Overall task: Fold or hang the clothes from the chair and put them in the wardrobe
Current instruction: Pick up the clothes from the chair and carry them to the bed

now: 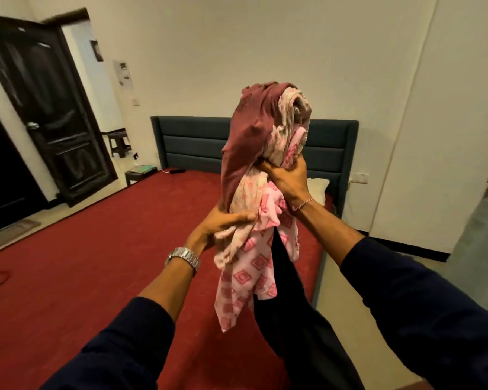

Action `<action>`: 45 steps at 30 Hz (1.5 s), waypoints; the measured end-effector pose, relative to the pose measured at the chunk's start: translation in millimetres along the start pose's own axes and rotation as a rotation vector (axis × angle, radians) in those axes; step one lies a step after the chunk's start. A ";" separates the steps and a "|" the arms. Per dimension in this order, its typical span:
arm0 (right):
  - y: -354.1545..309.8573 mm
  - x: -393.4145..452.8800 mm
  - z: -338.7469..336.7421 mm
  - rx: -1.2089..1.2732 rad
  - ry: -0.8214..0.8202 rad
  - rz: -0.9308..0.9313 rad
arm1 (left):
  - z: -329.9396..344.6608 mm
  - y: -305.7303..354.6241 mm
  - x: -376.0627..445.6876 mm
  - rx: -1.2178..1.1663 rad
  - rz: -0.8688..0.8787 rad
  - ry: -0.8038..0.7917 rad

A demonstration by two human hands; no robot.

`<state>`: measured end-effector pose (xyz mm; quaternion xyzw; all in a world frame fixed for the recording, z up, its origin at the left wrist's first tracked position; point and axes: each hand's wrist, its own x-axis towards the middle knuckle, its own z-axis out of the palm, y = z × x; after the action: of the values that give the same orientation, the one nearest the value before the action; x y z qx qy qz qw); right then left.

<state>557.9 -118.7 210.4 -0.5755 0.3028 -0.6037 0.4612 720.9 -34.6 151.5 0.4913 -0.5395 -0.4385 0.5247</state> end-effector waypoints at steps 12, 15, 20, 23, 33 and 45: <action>-0.6 66.4 105.1 0.060 -0.219 -0.109 | -106.1 35.5 47.8 0.292 -0.012 0.524; 0.4 96.9 123.3 0.044 -0.289 -0.140 | -125.6 51.0 71.5 0.392 -0.035 0.567; 31.7 140.8 139.3 -0.038 -0.414 -0.126 | -153.7 34.6 101.5 0.504 -0.080 0.566; 78.5 150.3 134.1 -0.094 -0.559 -0.045 | -166.5 2.0 105.0 0.653 -0.128 0.501; 241.8 131.7 85.6 -0.547 -0.709 0.280 | -181.4 -109.8 90.6 0.697 -0.299 0.265; 301.3 89.7 55.0 -1.019 -0.973 0.123 | -132.2 -172.5 97.9 0.831 -0.417 0.178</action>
<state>682.1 -308.6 -13.9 -0.9060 0.3393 -0.0341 0.2507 868.0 -148.8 2.8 0.7931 -0.5119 -0.2377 0.2289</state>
